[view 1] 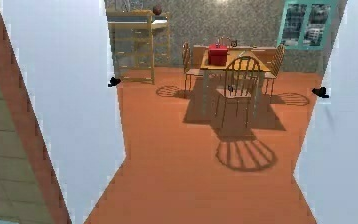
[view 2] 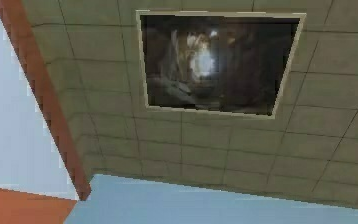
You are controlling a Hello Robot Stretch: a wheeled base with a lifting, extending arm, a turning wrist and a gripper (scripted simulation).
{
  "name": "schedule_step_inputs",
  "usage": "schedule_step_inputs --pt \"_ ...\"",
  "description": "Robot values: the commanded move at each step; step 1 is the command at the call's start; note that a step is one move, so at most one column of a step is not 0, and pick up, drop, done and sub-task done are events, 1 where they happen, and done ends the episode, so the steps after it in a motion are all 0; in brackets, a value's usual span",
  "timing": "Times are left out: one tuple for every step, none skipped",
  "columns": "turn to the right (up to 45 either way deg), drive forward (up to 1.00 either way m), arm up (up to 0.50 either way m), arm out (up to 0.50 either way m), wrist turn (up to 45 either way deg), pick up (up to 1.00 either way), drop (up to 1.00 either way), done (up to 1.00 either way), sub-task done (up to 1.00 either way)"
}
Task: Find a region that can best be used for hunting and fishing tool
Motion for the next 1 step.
schedule_step_inputs --pt "0.0 1.0 0.0 0.0 0.0 0.0 0.0 0.0 0.0"
